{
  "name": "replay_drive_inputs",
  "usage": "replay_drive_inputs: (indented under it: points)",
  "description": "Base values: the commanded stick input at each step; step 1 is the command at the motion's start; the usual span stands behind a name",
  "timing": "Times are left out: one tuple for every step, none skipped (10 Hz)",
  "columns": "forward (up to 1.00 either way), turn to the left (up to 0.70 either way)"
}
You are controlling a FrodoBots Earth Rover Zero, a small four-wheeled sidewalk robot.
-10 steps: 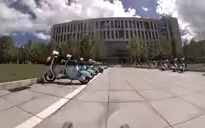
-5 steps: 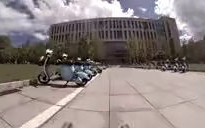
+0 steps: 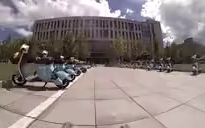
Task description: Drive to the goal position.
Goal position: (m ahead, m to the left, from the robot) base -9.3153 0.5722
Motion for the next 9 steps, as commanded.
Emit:
replay_drive_inputs:
  points:
    - [0.7, 0.0]
    - [0.7, 0.0]
    - [0.7, 0.0]
    - [0.7, 0.0]
    - [0.7, 0.0]
    - [0.7, 0.0]
    - [0.7, 0.0]
    - [0.7, 0.0]
    - [0.7, 0.0]
